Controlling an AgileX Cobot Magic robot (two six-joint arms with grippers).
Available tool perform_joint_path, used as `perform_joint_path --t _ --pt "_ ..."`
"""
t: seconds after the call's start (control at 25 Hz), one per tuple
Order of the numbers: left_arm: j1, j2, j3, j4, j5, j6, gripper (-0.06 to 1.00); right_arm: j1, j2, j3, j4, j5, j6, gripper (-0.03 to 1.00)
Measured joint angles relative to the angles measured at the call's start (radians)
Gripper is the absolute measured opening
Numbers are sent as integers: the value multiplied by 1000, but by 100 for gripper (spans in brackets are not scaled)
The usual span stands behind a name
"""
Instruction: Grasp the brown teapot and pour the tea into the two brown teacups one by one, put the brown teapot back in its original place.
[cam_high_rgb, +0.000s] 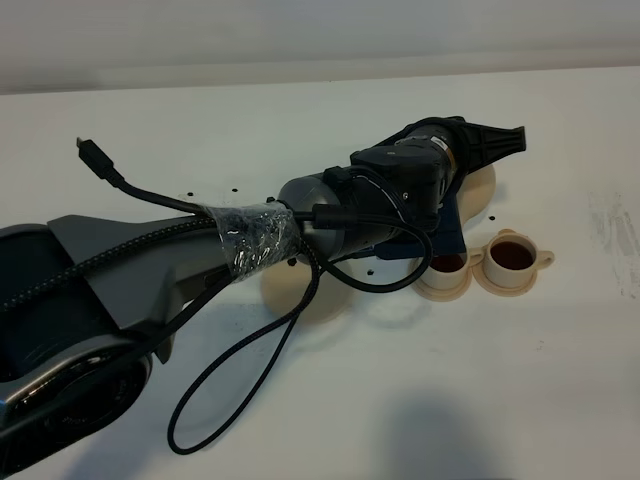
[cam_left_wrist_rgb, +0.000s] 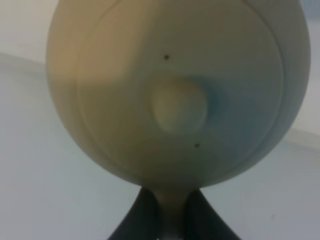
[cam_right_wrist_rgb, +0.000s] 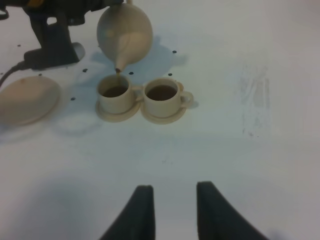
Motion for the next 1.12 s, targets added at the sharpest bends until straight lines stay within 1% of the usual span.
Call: perform_joint_path --t 0.24,0.68,0.88,1.12 --pt "0 0 0 38 -1 5 8 0 0 0 0 0 0 20" --pt "0 0 0 45 -5 6 8 0 0 0 0 0 0 20" --pt "0 0 0 45 -7 26 8 0 0 0 0 0 0 20" --pt "0 0 0 45 -21 27 8 0 0 0 0 0 0 20"
